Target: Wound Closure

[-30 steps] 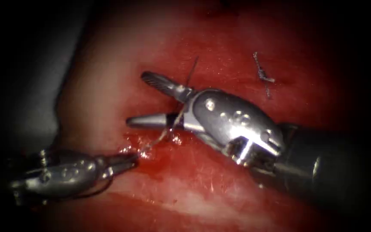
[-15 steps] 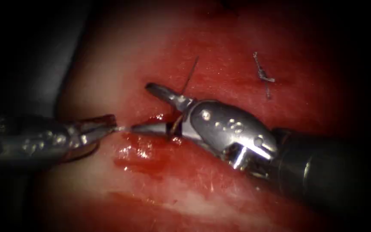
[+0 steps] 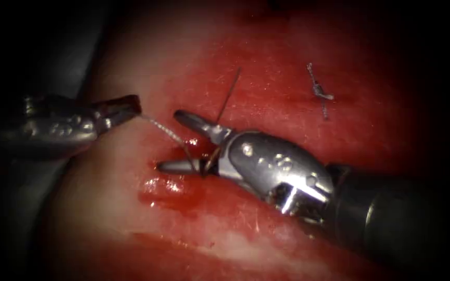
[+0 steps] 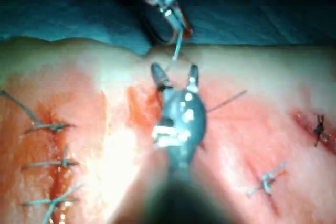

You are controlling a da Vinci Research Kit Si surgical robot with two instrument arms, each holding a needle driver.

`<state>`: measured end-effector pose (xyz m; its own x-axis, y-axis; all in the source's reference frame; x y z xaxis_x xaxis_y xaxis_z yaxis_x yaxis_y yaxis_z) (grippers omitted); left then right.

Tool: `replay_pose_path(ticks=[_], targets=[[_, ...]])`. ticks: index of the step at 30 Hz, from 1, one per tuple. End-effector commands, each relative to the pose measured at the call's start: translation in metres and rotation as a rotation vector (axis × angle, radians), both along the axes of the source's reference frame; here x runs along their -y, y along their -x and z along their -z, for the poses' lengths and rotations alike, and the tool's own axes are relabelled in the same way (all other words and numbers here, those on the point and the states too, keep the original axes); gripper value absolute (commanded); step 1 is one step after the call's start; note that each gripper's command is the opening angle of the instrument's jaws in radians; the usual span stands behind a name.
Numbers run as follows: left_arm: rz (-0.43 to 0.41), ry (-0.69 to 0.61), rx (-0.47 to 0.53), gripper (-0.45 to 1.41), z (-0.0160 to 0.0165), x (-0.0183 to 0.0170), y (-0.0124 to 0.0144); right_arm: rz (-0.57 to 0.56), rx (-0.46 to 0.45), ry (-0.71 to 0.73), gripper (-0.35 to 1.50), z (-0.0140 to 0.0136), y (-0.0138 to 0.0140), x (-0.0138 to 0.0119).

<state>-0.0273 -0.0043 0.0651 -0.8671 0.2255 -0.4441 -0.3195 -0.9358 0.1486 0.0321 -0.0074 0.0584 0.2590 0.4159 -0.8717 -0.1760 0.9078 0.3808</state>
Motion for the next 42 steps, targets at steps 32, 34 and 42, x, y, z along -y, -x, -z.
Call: replay_pose_path(ticks=[32,34,42], targets=[[-0.11,0.094,-0.125,-0.45,-0.0066,0.0008,0.005,0.006,-0.258,-0.069,0.54,0.0006,-0.0002,-0.0001],[-0.112,0.092,-0.116,-0.45,-0.0065,0.001,0.0051,0.001,-0.273,-0.068,0.42,0.0007,-0.0001,-0.0003],[-0.117,0.088,-0.107,-0.45,-0.0057,0.002,0.0048,-0.075,-0.289,-0.054,0.24,0.0008,0.002,-0.002]])
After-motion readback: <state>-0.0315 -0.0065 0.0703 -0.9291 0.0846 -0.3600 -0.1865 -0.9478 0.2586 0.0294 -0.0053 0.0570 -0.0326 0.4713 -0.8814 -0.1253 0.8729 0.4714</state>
